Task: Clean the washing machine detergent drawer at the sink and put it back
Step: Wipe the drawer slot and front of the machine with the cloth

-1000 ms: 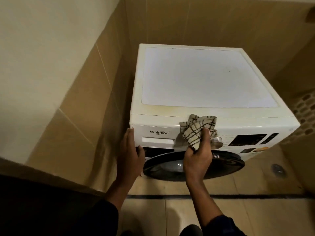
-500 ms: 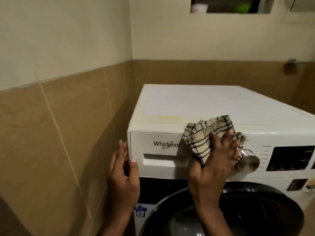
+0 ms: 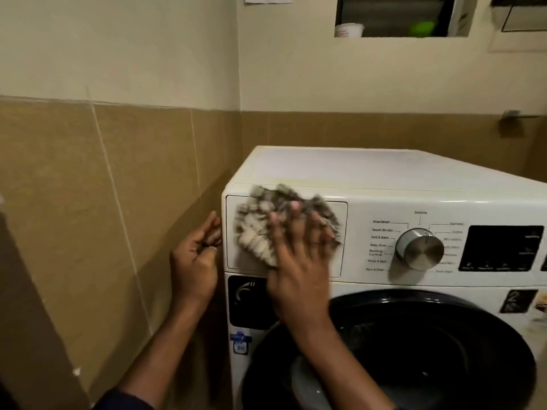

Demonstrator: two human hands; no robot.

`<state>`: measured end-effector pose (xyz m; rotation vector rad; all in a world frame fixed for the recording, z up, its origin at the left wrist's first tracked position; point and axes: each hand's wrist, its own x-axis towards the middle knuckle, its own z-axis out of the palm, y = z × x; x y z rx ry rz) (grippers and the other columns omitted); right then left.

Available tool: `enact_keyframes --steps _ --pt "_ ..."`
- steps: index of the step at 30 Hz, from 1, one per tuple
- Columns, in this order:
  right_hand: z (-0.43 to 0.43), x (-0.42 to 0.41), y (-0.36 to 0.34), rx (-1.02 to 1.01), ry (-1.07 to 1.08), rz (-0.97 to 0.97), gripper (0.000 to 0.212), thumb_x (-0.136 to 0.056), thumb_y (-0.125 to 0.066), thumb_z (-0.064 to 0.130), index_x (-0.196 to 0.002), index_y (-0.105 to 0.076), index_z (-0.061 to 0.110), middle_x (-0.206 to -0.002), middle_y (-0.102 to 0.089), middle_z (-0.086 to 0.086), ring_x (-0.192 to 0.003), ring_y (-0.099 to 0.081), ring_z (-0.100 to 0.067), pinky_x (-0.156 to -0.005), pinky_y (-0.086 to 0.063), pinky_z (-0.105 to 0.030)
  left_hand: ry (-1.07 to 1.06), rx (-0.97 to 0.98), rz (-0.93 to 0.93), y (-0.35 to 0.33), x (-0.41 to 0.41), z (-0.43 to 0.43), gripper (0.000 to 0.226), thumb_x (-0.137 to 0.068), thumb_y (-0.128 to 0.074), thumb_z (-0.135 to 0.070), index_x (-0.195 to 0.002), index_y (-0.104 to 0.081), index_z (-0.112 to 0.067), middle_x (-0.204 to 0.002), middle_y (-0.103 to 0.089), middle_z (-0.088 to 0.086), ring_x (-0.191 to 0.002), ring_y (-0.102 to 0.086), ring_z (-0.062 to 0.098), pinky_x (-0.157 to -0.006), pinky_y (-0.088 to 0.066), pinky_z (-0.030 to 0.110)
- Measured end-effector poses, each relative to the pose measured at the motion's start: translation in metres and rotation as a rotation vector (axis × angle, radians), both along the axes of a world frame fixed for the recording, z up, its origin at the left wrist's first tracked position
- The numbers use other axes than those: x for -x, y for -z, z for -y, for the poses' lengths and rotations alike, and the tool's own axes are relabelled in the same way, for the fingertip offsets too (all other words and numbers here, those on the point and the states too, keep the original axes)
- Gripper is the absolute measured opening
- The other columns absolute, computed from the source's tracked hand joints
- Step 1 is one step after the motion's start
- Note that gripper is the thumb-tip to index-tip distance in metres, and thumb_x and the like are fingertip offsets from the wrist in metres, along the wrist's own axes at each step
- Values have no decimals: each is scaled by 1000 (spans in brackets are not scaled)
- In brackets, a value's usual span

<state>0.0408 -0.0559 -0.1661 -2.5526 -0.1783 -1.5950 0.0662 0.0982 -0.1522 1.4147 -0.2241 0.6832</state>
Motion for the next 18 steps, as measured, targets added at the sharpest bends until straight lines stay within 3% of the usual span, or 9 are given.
enact_keyframes --steps 2,6,8,10,12,14,18 --pt "31 8 -1 -133 58 18 85 -68 -49 20 -150 -28 14 -159 -10 -13 -147 -4 -36 -117 -6 -55 20 -12 -14 -2 -2 -4 64 -80 -38 24 -127 -57 -17 -119 -67 0 -111 -65 9 -99 -51 29" --pt "23 4 -21 -261 68 -4 90 -67 -50 20 -152 -22 10 -160 -7 -14 -147 1 -37 -118 4 -50 28 -35 16 -6 -2 -6 64 -78 -36 25 -125 -59 -12 -118 -68 6 -102 -69 9 -91 -54 23" --pt "-5 -3 -23 -125 -31 -14 85 -70 -50 25 -150 -27 10 -159 -10 -14 -146 -1 -37 -119 5 -50 104 9 25 -10 -1 -8 55 -78 -39 17 -116 -67 -12 -108 -72 3 -95 -70 5 -86 -55 21" --pt "-39 -9 -16 88 -135 -31 78 -76 -51 25 -149 -31 10 -158 -15 -13 -147 -4 -34 -119 3 -47 178 51 55 -13 -3 -14 45 -79 -43 0 -88 -80 -24 -87 -75 -11 -84 -68 0 -79 -52 16" --pt "-60 -10 0 207 -188 -53 72 -82 -49 23 -150 -28 11 -159 -16 -10 -148 -3 -31 -120 1 -45 248 187 54 -10 -6 -21 40 -85 -44 -14 -71 -80 -24 -76 -74 -10 -78 -66 0 -76 -51 17" --pt "-54 -8 20 240 -200 -72 73 -83 -53 23 -151 -28 14 -159 -17 -7 -149 -4 -28 -120 -5 -44 279 288 -24 -5 -7 -25 40 -90 -44 -25 -76 -80 -19 -82 -76 -5 -82 -70 7 -78 -54 23" --pt "7 9 42 208 -79 -88 82 -68 -54 23 -148 -35 17 -158 -19 -6 -148 -7 -26 -120 -7 -45 213 94 -88 -6 -4 -22 37 -90 -44 -36 -98 -70 -11 -90 -77 -4 -87 -73 13 -78 -58 26"
